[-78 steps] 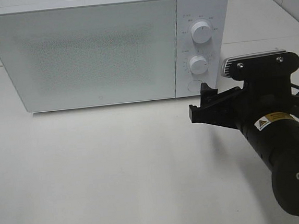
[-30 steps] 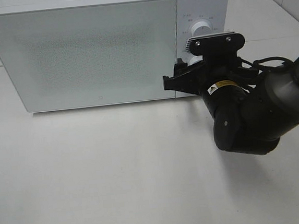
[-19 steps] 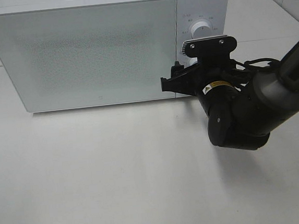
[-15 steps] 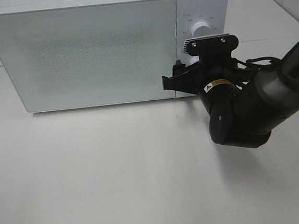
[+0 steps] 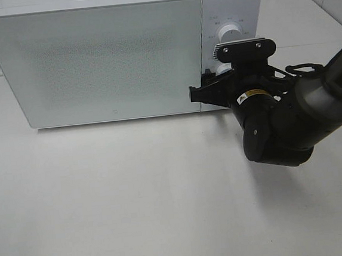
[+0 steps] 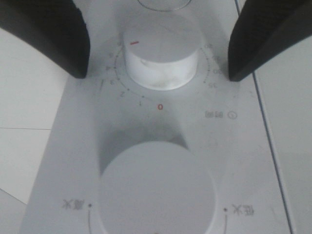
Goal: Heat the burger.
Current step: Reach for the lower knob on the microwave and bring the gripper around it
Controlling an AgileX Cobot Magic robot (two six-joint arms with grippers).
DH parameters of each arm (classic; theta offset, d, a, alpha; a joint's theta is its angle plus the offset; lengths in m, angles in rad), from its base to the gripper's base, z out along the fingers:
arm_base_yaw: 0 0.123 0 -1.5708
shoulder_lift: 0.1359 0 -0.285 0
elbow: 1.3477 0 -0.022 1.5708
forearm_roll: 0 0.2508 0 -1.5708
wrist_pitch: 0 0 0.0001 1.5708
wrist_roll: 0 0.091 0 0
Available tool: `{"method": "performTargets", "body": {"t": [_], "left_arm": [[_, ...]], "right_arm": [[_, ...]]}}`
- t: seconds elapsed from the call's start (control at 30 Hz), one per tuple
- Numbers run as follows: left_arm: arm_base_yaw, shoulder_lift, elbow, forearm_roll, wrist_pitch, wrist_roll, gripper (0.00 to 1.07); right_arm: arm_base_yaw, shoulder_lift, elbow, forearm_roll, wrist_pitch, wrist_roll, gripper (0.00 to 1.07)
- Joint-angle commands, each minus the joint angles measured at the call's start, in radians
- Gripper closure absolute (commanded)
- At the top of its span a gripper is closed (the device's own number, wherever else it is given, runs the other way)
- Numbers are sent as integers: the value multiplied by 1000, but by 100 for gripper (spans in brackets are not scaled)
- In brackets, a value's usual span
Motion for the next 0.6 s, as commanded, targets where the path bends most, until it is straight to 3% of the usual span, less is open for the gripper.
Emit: {"method": "performTargets", "body": {"t": [0.03,0.17,0.23,0.27,0.33,0.37,0.4,0.43,0.47,0.5,0.6], "left_arm": [[3,-18,3,-9,-9,2,9],[3,-18,3,-9,-9,2,9],[3,-18,3,-9,-9,2,9],[3,-18,3,-9,-9,2,9],[3,-18,3,-9,-9,2,9],[3,-18,3,-9,-9,2,9],[3,-18,3,-9,-9,2,9],[3,-18,3,-9,-9,2,9],[3,-18,3,-9,-9,2,9],[3,-18,3,-9,-9,2,9],[3,-18,3,-9,-9,2,9]], "right_arm": [[-8,0,-20,-34,2,3,34],[-8,0,-20,-34,2,3,41],[-8,0,-20,-38,2,3,57],[-8,0,-20,-38,2,3,57],[-8,0,-20,-60,0,3,78],[-8,0,-20,-60,0,3,78],[-8,0,-20,-63,-1,2,92],[-8,0,-20,-62,-3,2,97],[-8,0,-20,-62,-3,2,97],[-8,0,-20,-62,-7,2,106],[-8,0,-20,-62,-22,2,107]]}}
